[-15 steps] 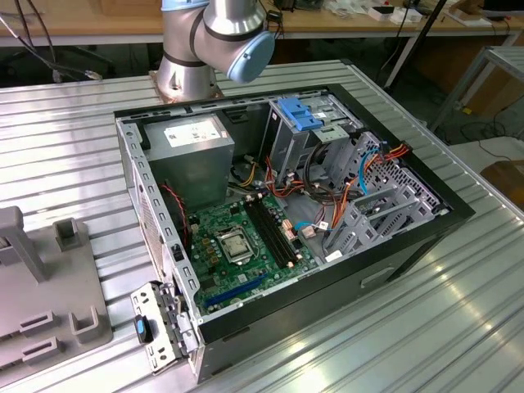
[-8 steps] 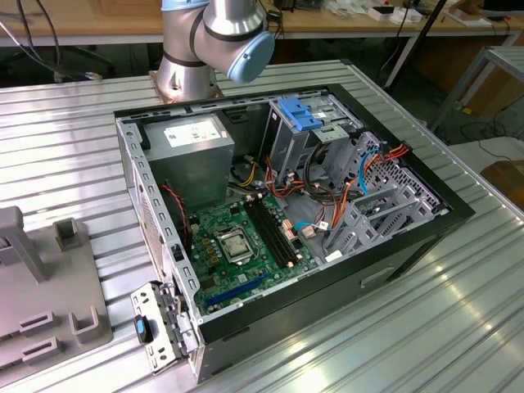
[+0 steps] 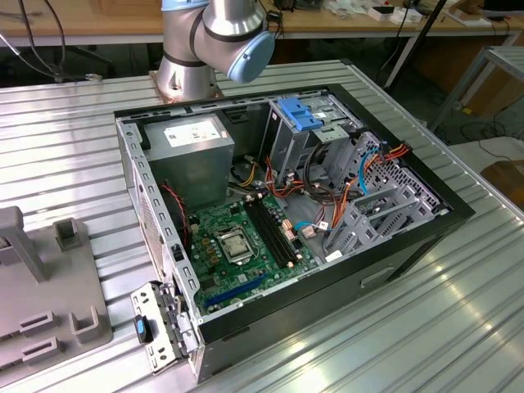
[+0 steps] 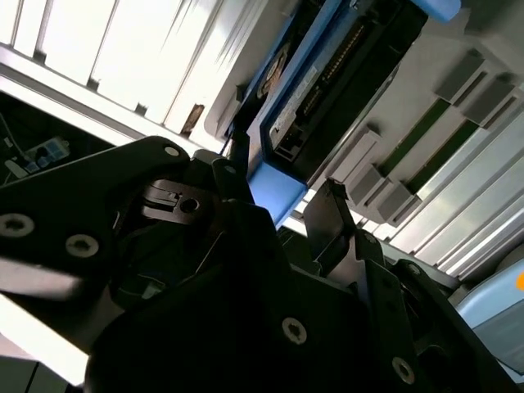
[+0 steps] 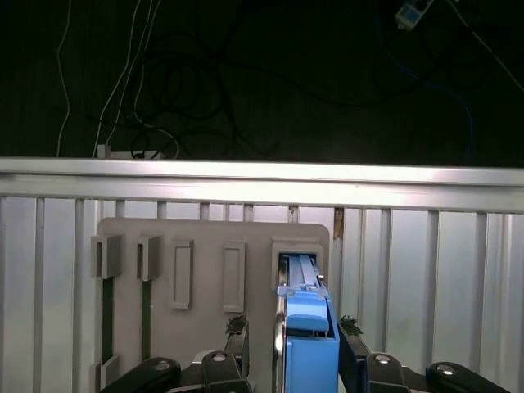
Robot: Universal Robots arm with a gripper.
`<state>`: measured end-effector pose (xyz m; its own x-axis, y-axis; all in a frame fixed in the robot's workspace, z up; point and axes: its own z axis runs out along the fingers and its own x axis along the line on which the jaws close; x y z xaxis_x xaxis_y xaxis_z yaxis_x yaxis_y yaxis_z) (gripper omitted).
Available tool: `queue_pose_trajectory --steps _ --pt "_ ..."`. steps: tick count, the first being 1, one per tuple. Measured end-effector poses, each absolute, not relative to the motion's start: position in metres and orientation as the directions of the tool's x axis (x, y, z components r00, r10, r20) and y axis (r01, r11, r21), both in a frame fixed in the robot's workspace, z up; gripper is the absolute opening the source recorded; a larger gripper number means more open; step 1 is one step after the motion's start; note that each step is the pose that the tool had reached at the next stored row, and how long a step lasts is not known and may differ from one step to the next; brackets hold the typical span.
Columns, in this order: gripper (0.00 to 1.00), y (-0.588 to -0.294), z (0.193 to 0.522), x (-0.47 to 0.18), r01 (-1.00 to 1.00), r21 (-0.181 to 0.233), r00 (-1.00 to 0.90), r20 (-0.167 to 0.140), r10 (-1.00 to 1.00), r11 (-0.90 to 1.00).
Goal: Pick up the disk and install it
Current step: 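Pick up the disk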
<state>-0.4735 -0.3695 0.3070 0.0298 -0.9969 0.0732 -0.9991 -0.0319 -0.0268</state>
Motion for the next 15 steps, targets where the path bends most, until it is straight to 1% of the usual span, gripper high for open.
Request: queue_pose_trajectory --steps 5,6,15 --pt "0.53 -0.3695 0.3066 -0.4735 -0.999 -0.027 0.030 0.073 -0.997 -0.032" --pt "0.45 -0.3695 0.3065 -0.4735 -0.999 -0.027 0.030 0.073 -0.997 -0.032" --pt "0.45 -0.3659 0.3059 -0.4735 -0.999 -0.027 0.030 0.073 -0.997 -0.032"
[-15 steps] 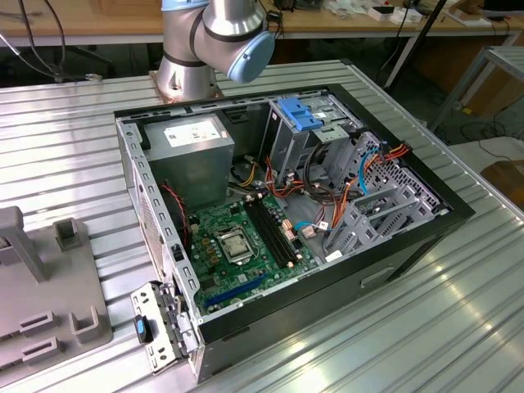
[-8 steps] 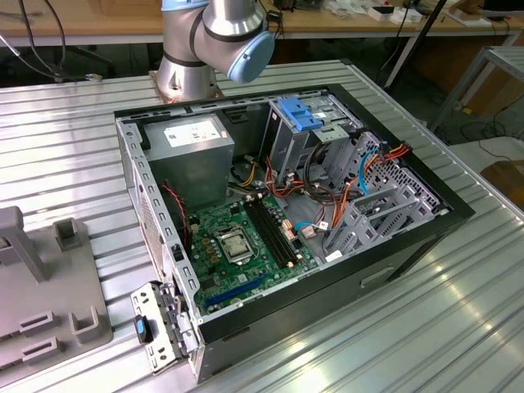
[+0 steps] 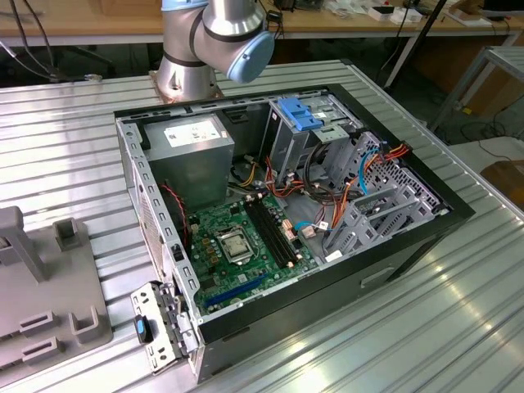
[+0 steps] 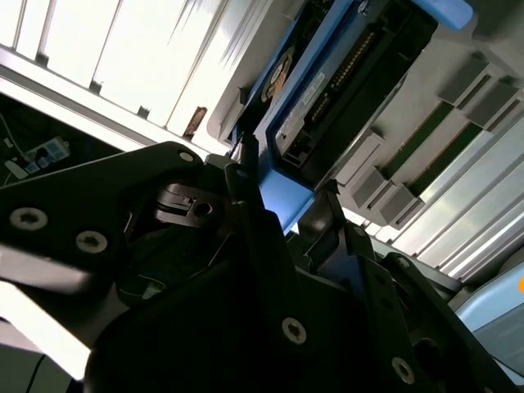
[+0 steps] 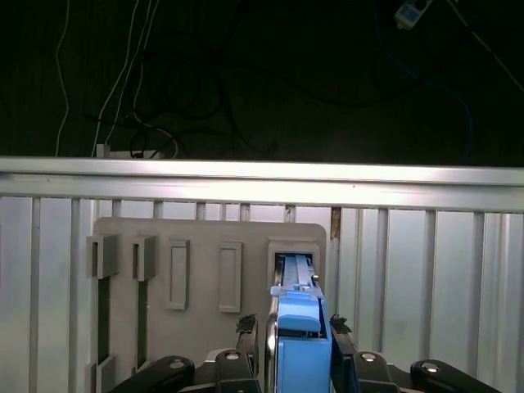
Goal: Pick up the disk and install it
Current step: 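Pick up the disk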
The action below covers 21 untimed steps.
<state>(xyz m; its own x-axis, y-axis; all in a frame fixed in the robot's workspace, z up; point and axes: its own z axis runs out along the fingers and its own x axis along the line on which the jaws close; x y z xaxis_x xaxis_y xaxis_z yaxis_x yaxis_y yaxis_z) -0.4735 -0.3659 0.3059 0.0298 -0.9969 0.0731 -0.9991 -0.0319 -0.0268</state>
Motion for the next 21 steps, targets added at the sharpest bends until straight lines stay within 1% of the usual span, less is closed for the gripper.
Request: queue_pose_trajectory --steps 12,13,14,21 --pt "0.45 -0.3656 0.3057 -0.4736 -0.999 -0.027 0.030 0.073 -0.997 -0.032" --pt "0.44 -0.3656 0.3057 -0.4736 -0.999 -0.027 0.030 0.073 -0.997 -0.032" --pt "0.38 -0.3656 0.3057 -0.4736 -0.999 -0.027 0.030 0.073 -0.997 -0.032" --pt "0.37 -0.3656 0.3054 -0.4736 -0.999 -0.027 0.021 0.073 -0.997 -0.023"
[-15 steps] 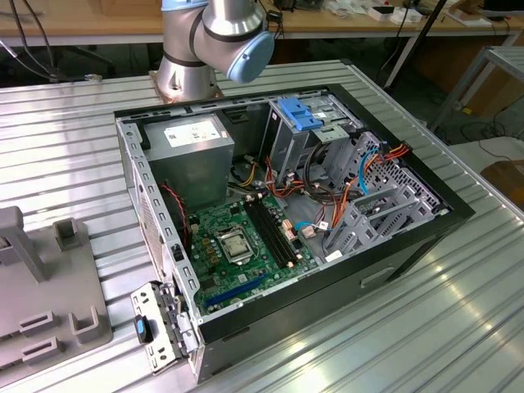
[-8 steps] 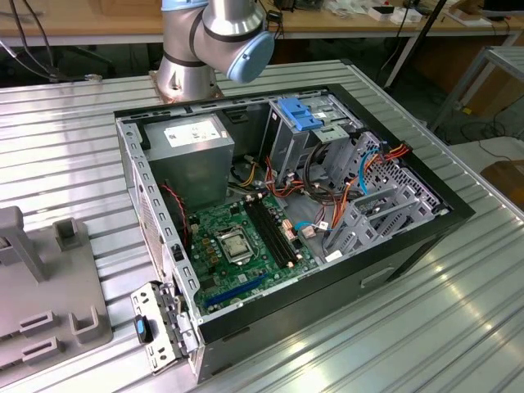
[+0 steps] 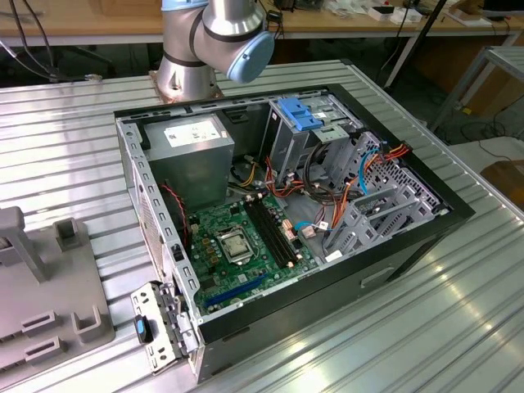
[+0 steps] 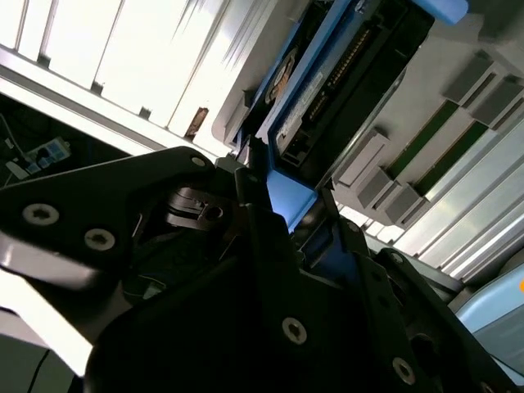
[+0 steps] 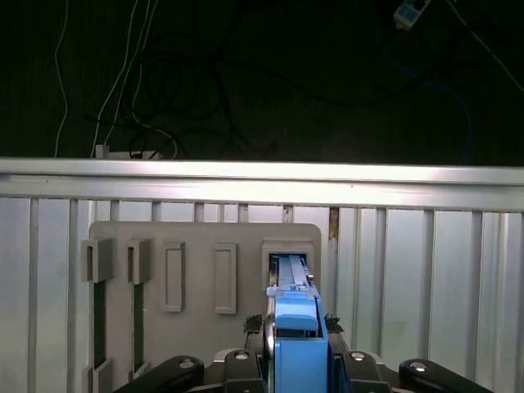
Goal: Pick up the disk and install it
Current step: 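Pick up the disk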
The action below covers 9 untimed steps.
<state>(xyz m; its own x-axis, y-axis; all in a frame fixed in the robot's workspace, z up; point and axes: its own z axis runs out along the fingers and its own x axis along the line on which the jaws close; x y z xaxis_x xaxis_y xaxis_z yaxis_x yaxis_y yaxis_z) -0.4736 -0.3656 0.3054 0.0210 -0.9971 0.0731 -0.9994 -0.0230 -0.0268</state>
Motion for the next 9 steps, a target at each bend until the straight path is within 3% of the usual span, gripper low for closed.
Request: queue_pose_trajectory --steps 9 --pt "0.37 -0.3653 0.3052 -0.4736 -0.999 -0.027 -0.037 0.073 -0.997 0.035"
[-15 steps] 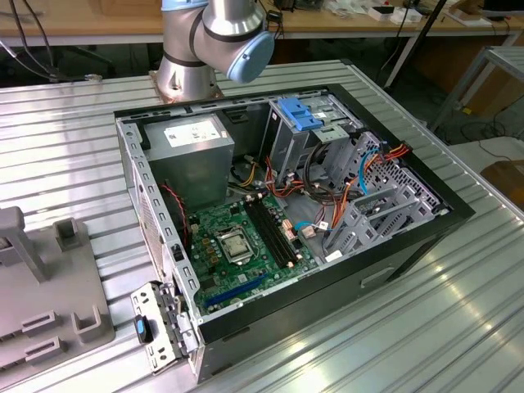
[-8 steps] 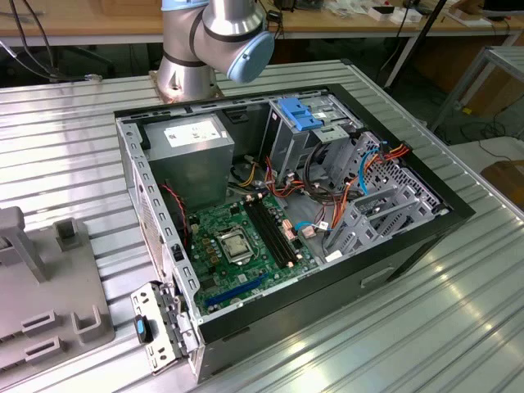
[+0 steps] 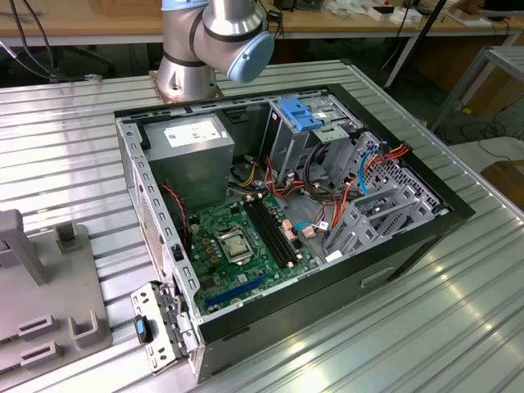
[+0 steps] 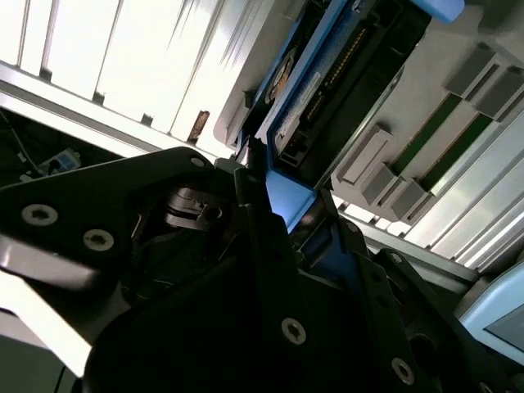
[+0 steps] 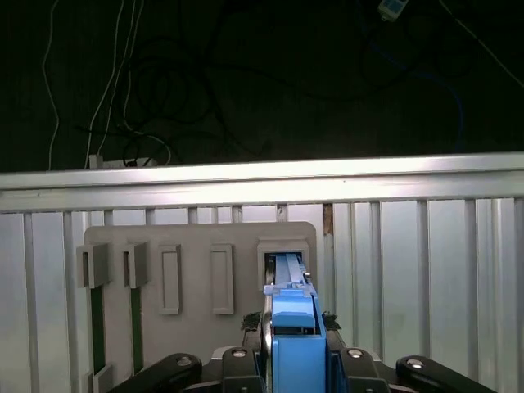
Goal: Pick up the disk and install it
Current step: 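Pick up the disk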
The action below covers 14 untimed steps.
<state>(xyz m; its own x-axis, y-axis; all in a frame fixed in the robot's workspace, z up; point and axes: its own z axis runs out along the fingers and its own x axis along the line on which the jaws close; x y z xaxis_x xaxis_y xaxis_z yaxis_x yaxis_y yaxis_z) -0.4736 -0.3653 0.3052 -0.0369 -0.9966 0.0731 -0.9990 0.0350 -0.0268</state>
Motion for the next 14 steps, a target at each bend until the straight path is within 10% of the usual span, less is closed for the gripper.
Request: queue_pose_trajectory --steps 14 --pt "0.37 -0.3646 0.3052 -0.4736 -0.999 -0.027 -0.039 0.073 -0.997 0.037"
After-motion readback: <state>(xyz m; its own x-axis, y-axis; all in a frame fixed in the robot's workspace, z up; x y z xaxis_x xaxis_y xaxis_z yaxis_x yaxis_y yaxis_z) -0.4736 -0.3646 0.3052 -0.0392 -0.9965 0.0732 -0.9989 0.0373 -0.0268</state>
